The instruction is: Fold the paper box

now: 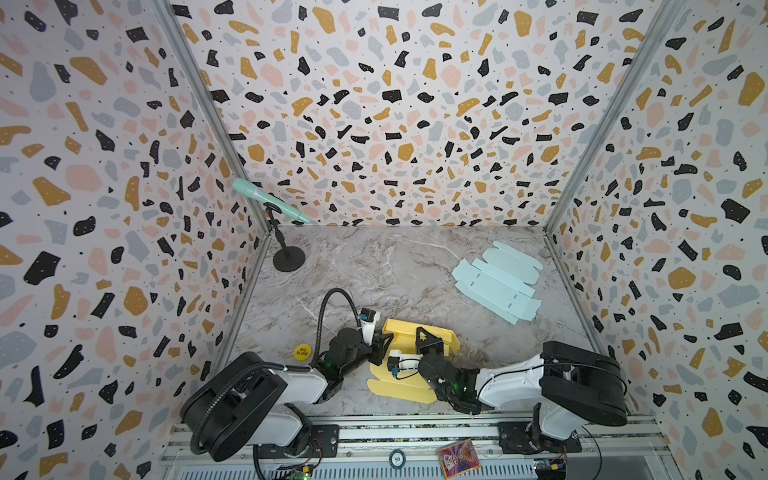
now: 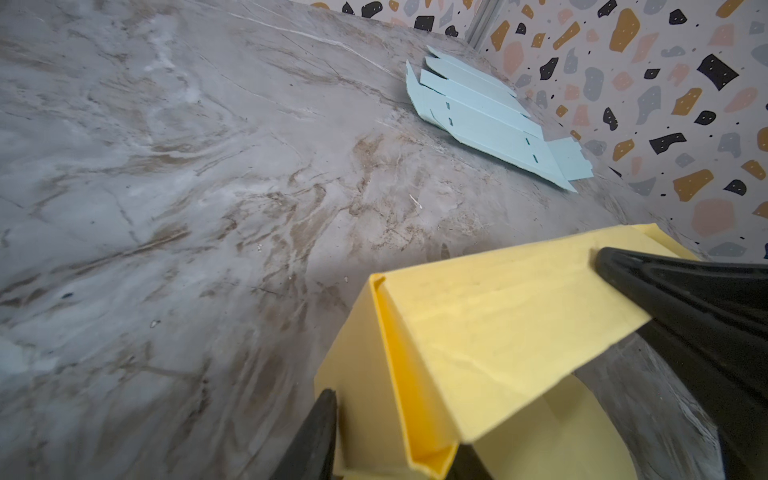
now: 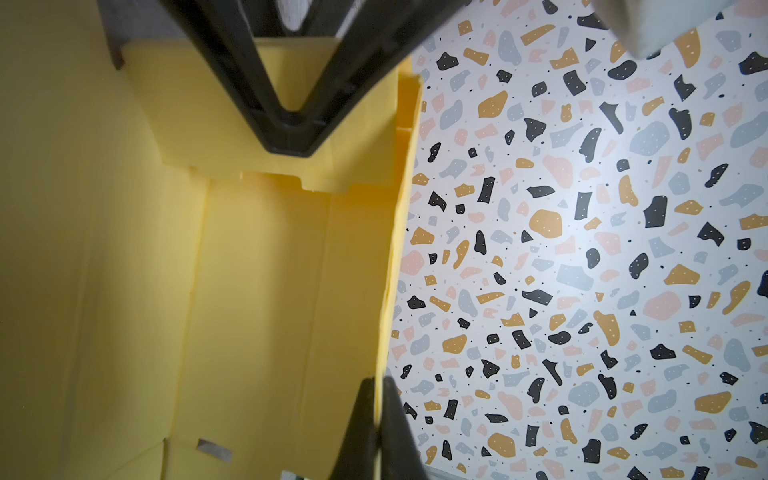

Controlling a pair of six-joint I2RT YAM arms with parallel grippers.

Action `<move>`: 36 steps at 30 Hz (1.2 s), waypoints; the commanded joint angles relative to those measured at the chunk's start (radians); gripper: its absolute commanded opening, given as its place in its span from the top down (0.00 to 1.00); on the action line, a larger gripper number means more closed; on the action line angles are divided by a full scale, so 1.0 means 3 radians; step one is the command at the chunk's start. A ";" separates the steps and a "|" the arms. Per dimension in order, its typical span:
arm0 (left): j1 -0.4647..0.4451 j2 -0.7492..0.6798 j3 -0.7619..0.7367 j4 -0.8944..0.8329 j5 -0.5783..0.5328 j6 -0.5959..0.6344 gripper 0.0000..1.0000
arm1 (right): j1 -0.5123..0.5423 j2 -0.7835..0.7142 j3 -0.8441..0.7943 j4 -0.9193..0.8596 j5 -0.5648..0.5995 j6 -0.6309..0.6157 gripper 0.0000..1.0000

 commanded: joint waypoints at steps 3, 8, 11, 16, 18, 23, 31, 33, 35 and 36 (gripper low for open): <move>-0.0090 0.0005 0.0124 0.0069 -0.0228 0.0147 0.67 | 0.0066 0.0027 0.0039 -0.0269 -0.0127 0.0030 0.97; -0.0162 -0.0020 0.0122 0.0042 -0.0385 0.0192 0.72 | 0.0084 0.0028 0.0044 -0.0280 -0.0122 0.0041 0.97; -0.0197 -0.0033 0.0119 0.0039 -0.0452 0.0213 0.75 | 0.0102 0.0036 0.0055 -0.0286 -0.0122 0.0049 0.96; -0.0214 0.0019 0.0161 0.0081 -0.0427 0.0223 0.78 | 0.0149 0.0081 0.0070 -0.0293 -0.0107 0.0113 0.94; -0.0224 0.0025 0.0173 0.0091 -0.0432 0.0232 0.79 | 0.0167 0.0085 0.0075 -0.0294 -0.0085 0.0153 0.94; -0.0250 0.0019 0.0168 0.0091 -0.0481 0.0263 0.80 | 0.0221 0.0019 0.0131 -0.0450 -0.0089 0.0296 0.92; -0.0268 0.0010 0.0178 0.0029 -0.0535 0.0331 0.82 | 0.0251 -0.0232 0.0330 -0.1086 -0.0241 0.1082 0.70; -0.0269 -0.0001 0.0168 0.0033 -0.0544 0.0334 0.82 | 0.0253 -0.0364 0.0370 -0.1229 -0.0298 0.1382 0.66; -0.0273 -0.0010 0.0160 0.0040 -0.0545 0.0336 0.82 | 0.0262 -0.0512 0.0449 -0.1478 -0.0448 0.1776 0.63; -0.0271 0.0000 0.0162 0.0035 -0.0545 0.0337 0.82 | 0.0274 -0.0601 0.0467 -0.1565 -0.0520 0.1965 0.59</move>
